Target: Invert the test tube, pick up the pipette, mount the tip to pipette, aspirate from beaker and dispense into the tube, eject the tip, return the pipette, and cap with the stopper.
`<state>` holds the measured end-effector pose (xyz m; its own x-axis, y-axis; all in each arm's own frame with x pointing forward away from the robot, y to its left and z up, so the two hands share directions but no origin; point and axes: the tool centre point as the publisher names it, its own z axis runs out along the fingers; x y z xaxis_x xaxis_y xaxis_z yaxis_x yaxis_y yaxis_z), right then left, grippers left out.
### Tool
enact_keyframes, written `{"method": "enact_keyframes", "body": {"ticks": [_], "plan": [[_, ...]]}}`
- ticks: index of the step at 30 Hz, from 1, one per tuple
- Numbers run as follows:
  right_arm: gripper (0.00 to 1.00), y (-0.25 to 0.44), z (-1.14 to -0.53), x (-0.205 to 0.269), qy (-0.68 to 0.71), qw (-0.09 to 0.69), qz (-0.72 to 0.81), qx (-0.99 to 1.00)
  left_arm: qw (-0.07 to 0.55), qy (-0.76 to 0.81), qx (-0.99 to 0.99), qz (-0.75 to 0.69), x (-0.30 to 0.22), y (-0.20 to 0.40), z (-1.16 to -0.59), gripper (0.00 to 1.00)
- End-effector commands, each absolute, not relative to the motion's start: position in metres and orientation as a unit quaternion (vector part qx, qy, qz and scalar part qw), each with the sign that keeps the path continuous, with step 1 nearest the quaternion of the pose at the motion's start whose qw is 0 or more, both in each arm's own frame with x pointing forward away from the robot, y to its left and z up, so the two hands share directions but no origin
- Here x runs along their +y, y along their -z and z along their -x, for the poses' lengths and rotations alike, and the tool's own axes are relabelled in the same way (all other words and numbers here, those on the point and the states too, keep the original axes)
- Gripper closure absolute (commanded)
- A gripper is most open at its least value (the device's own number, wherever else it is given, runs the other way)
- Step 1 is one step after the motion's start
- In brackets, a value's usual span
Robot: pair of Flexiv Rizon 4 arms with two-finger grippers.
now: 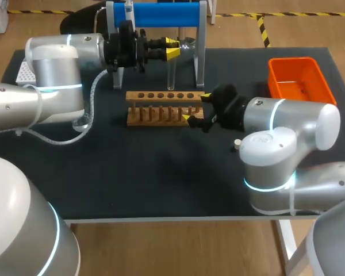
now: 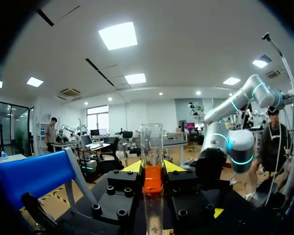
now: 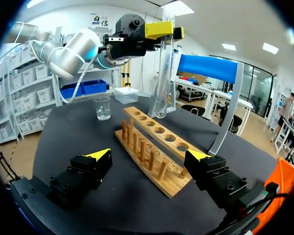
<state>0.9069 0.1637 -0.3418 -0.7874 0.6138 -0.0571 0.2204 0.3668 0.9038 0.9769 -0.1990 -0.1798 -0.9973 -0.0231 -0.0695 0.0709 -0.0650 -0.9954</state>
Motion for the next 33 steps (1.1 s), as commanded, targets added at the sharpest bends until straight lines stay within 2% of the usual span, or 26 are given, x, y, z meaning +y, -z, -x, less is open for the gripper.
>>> {"method": "enact_keyframes", "body": {"ticks": [1,33], "plan": [[0.00,0.3412,-0.9068,0.1648,-0.498,0.200,-0.262,0.802,0.030,0.729,0.683,-0.019,-0.1988,0.1798,-0.9791,1.00],[0.00,0.3392,-0.9057,0.1645,-0.496,0.212,-0.258,0.802,0.021,0.732,0.681,-0.008,-0.2042,0.1847,-0.9774,1.00]]}}
